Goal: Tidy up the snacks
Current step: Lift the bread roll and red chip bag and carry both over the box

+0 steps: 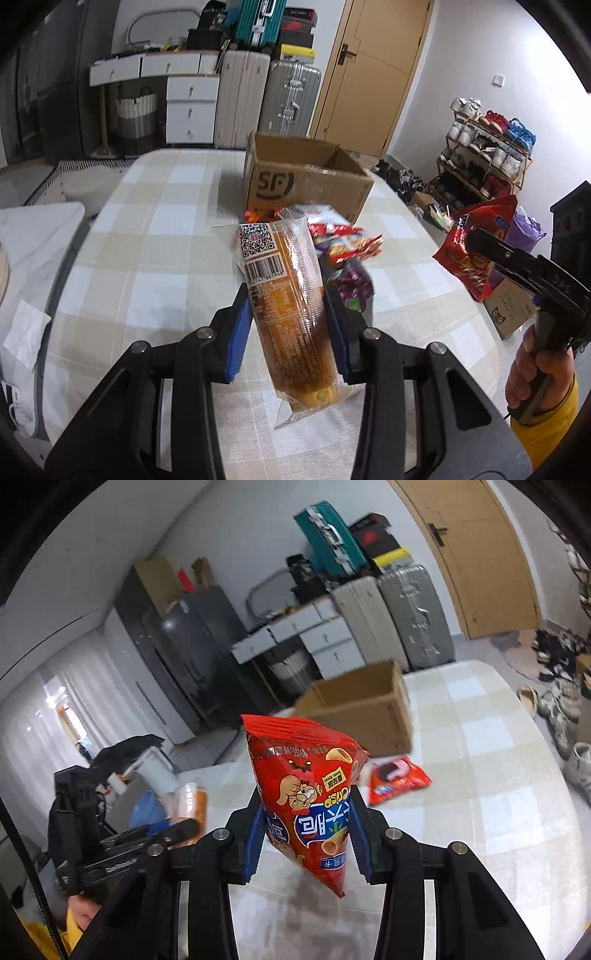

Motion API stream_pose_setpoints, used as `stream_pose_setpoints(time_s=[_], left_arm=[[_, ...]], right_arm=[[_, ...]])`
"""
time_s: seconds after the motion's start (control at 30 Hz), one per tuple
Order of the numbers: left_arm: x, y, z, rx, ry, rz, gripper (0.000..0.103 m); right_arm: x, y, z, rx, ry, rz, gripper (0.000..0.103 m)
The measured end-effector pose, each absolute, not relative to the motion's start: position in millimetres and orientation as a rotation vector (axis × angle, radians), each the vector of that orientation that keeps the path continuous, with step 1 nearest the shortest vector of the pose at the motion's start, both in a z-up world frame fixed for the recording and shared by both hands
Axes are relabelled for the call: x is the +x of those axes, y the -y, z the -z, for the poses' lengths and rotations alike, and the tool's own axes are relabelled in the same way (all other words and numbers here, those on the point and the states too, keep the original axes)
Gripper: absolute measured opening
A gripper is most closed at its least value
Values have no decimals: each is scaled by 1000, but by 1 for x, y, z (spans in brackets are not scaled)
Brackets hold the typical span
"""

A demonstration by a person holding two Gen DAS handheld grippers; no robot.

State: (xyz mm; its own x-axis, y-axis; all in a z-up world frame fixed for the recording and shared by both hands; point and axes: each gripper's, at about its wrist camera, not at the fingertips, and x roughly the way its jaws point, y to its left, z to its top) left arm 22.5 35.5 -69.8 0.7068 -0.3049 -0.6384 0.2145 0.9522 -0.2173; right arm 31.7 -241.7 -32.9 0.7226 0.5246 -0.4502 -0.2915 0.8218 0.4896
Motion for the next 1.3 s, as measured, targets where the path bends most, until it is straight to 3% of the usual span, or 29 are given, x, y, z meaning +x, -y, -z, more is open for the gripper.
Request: stream_pose_setpoints(time_s=[0.33, 0.43, 0.57, 0.7, 0.87, 0.93, 1.3], left_arm=[[24, -31, 18, -117, -658, 312, 35], [27, -27, 4, -111, -644, 319, 27], [37, -19, -4, -99, -645, 321, 25], [46, -22, 13, -113, -713, 312, 23], [48, -21, 58, -77, -837, 322, 29], [53, -14, 79, -36, -879, 336, 46], [80, 22, 132, 142, -969, 349, 48]], right_arm=[[26, 226, -23, 377, -534, -543, 41], [28, 223, -35, 366, -519, -562, 41], [35, 217, -44, 343, -513, -575, 41], [43, 214, -24, 379, -567, -576, 41], [49, 220, 12, 403, -611, -554, 41], [53, 222, 25, 430, -633, -549, 41], [63, 238, 53, 479, -665, -545, 41]])
